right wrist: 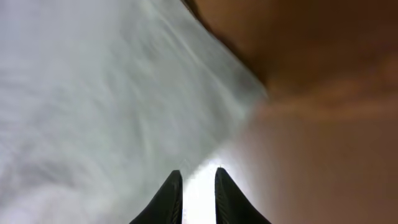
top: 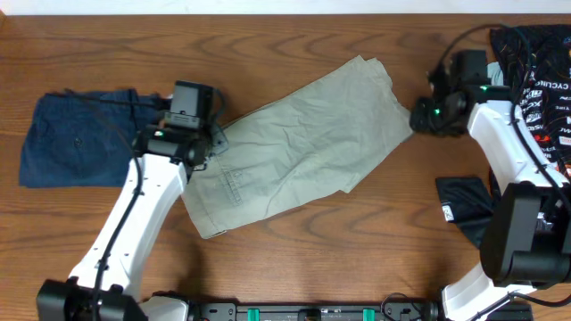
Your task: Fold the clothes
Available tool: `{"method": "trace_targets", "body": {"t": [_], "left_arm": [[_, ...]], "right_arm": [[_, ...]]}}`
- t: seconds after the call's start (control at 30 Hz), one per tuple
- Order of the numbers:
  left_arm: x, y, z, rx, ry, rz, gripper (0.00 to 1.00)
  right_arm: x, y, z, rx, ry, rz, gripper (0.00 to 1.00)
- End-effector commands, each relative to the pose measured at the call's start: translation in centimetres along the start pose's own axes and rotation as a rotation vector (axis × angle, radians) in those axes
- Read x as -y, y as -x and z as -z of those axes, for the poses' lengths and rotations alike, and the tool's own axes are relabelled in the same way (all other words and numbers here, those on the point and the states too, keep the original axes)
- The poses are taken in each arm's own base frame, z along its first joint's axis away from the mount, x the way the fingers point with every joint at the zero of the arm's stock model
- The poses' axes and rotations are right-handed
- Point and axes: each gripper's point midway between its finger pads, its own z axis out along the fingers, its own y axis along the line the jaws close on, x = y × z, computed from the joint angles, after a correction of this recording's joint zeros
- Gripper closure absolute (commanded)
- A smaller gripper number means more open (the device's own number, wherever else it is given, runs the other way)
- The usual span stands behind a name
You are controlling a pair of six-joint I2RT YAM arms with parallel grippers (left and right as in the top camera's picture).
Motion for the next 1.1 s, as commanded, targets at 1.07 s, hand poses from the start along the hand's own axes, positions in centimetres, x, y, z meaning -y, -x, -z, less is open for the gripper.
{"method": "trace_targets", "body": {"t": [1.07], "left_arm": [[2.6, -7.6, -7.1, -0.257, 0.071, -0.227, 0.47]], "right_arm": [[-10.1, 2.0, -5.2, 0.349, 0.301, 0.157, 0.64]]}}
